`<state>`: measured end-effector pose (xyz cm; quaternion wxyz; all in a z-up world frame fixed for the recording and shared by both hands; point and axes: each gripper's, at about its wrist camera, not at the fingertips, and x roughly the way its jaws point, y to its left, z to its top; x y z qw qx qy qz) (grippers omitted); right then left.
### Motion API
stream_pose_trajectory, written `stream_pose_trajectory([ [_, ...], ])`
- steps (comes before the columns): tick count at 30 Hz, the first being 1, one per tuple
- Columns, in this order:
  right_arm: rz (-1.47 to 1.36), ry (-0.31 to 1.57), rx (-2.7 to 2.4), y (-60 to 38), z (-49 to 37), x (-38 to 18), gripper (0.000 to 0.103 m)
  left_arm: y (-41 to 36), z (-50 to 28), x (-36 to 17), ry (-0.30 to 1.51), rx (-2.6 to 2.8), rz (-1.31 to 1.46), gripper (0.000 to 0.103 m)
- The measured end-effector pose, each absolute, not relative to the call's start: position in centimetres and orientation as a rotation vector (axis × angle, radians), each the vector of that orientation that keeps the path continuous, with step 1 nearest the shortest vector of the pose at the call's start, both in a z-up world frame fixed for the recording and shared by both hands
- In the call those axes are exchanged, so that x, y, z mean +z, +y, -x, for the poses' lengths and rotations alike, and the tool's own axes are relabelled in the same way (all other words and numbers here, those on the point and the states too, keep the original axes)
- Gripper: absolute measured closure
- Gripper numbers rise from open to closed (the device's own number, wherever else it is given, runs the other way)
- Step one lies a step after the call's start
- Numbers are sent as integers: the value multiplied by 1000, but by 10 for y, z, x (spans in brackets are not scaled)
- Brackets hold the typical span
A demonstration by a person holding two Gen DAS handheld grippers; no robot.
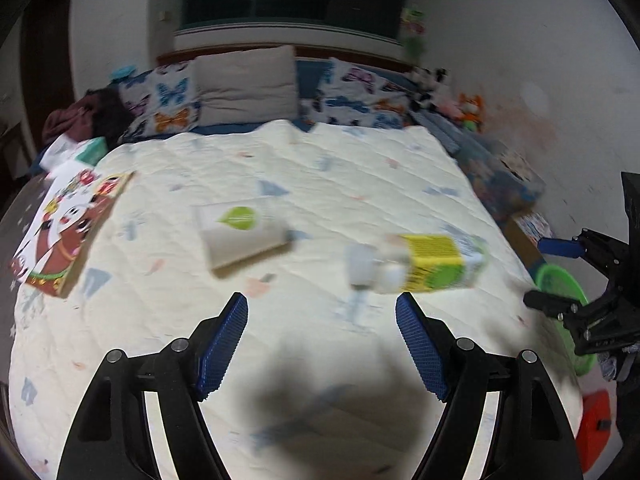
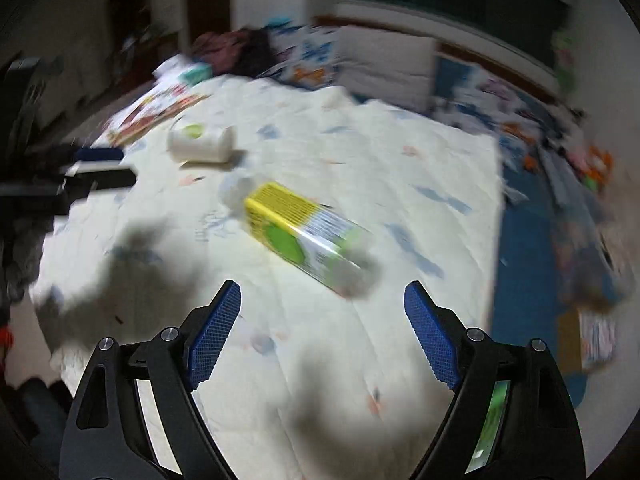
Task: Collect trash
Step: 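Move both open tools back over the mattress, then grasp the yellow-labelled plastic bottle with the right tool while the left tool grasps the white paper cup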
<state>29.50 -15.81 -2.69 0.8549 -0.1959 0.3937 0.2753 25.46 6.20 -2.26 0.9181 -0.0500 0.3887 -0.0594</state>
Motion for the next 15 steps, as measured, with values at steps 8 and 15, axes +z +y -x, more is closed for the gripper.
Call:
stream_pose_trajectory([
  [8, 640, 876, 732, -95, -332, -51, 20, 113, -286, -40, 824, -60, 157, 30],
  [15, 777, 924, 818, -65, -361, -77, 22, 133, -313, -60, 851, -54, 177, 31],
])
